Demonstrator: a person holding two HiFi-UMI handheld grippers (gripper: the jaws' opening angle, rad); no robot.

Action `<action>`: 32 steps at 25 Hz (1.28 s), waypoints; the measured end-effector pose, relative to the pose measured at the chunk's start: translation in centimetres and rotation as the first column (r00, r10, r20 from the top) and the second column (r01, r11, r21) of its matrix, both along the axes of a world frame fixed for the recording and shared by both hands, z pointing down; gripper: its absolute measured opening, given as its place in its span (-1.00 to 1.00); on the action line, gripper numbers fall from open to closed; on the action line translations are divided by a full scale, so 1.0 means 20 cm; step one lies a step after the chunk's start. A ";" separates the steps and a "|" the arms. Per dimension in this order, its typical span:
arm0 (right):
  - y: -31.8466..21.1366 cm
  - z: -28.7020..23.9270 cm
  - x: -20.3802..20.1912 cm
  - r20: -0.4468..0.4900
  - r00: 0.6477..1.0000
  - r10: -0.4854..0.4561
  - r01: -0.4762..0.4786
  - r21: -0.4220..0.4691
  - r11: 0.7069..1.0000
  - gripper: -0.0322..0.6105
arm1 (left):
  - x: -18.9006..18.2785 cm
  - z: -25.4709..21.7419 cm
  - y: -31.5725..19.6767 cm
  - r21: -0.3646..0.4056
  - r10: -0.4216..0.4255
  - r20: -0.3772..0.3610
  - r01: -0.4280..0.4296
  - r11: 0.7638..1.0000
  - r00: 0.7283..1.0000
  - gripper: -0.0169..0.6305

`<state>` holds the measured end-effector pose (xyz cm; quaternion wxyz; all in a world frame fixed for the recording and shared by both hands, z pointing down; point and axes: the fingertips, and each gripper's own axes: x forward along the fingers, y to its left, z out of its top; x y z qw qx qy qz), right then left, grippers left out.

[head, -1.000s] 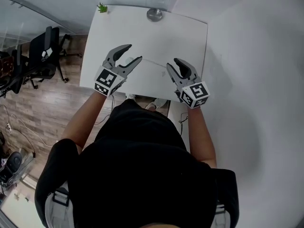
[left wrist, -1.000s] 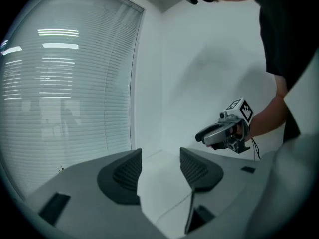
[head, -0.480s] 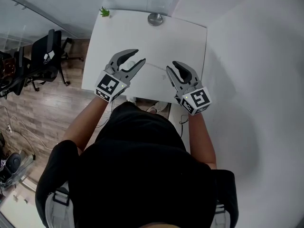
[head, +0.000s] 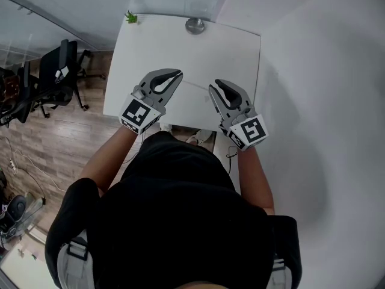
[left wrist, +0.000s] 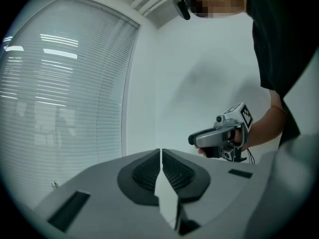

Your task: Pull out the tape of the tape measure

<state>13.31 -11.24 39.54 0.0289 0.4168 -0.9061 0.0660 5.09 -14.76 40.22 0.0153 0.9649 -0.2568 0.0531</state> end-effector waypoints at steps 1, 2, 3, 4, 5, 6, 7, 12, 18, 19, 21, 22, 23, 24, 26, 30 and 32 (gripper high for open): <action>0.00 -0.01 0.00 0.002 1.000 -0.003 0.003 0.007 1.000 -0.70 | 0.00 0.00 0.00 -0.001 -0.002 0.000 0.002 1.000 1.000 -0.89; 0.00 -0.02 0.00 0.005 1.000 -0.005 0.005 0.013 1.000 -0.71 | 0.01 0.00 0.00 -0.001 -0.002 0.000 0.002 1.000 1.000 -0.91; 0.00 -0.03 0.00 0.007 1.000 -0.007 0.007 0.019 1.000 -0.72 | 0.01 0.00 -0.01 -0.002 -0.002 0.000 0.002 1.000 1.000 -0.91; 0.00 -0.03 0.00 0.010 1.000 -0.009 0.009 0.023 1.000 -0.74 | 0.02 0.00 -0.01 -0.005 -0.001 0.002 0.001 1.000 1.000 -0.91; 0.00 -0.04 0.00 0.012 1.000 -0.010 0.010 0.026 1.000 -0.75 | 0.02 0.01 -0.01 -0.008 -0.001 0.003 0.001 1.000 1.000 -0.91; 0.00 -0.04 0.00 0.014 1.000 -0.010 0.010 0.029 1.000 -0.77 | 0.02 0.01 -0.01 -0.012 -0.001 0.002 0.001 1.000 1.000 -0.91; 0.00 -0.04 0.00 0.015 1.000 -0.010 0.010 0.032 0.999 -0.79 | 0.02 0.01 -0.01 -0.014 -0.002 0.001 0.002 1.000 1.000 -0.91; -0.03 -0.07 0.01 0.015 1.000 -0.005 0.005 0.047 0.999 -0.89 | 0.03 0.00 -0.03 -0.014 -0.006 -0.003 0.006 1.000 1.000 -0.91; -0.05 -0.08 0.03 0.016 1.000 0.002 -0.003 0.052 0.999 -0.90 | 0.04 -0.02 -0.05 -0.004 -0.005 0.000 0.005 1.000 1.000 -0.91; -0.06 -0.08 0.03 0.013 1.000 0.005 -0.006 0.055 0.998 -0.90 | 0.05 -0.02 -0.05 -0.003 -0.005 -0.001 0.005 1.000 1.000 -0.91; -0.07 -0.09 0.04 0.003 1.000 0.014 -0.014 0.066 0.998 -0.89 | 0.05 -0.03 -0.05 -0.003 -0.002 -0.004 0.002 1.000 1.000 -0.91; -0.08 -0.10 0.05 -0.002 1.000 0.017 -0.017 0.071 0.997 -0.89 | 0.05 -0.03 -0.05 -0.003 0.000 -0.006 0.000 1.000 1.000 -0.91; -0.09 -0.10 0.05 -0.004 1.000 0.019 -0.019 0.077 0.997 -0.89 | 0.06 -0.04 -0.06 -0.001 0.002 -0.007 -0.002 1.000 1.000 -0.91; -0.09 -0.11 0.06 -0.004 1.000 0.020 -0.020 0.081 0.996 -0.89 | 0.07 -0.04 -0.06 0.002 0.006 -0.004 -0.006 1.000 1.000 -0.91; -0.09 -0.12 0.07 -0.007 1.000 0.021 -0.020 0.088 0.996 -0.89 | 0.09 -0.03 -0.05 0.008 0.015 0.014 -0.015 1.000 1.000 -0.91; -0.08 -0.13 0.07 -0.014 1.000 0.015 -0.014 0.094 0.995 -0.89 | 0.11 -0.03 -0.03 0.010 0.027 0.031 -0.028 1.000 0.999 -0.91; -0.08 -0.13 0.07 -0.013 1.000 0.017 -0.016 0.093 0.996 -0.89 | 0.11 -0.04 -0.03 0.010 0.029 0.025 -0.029 1.000 0.999 -0.91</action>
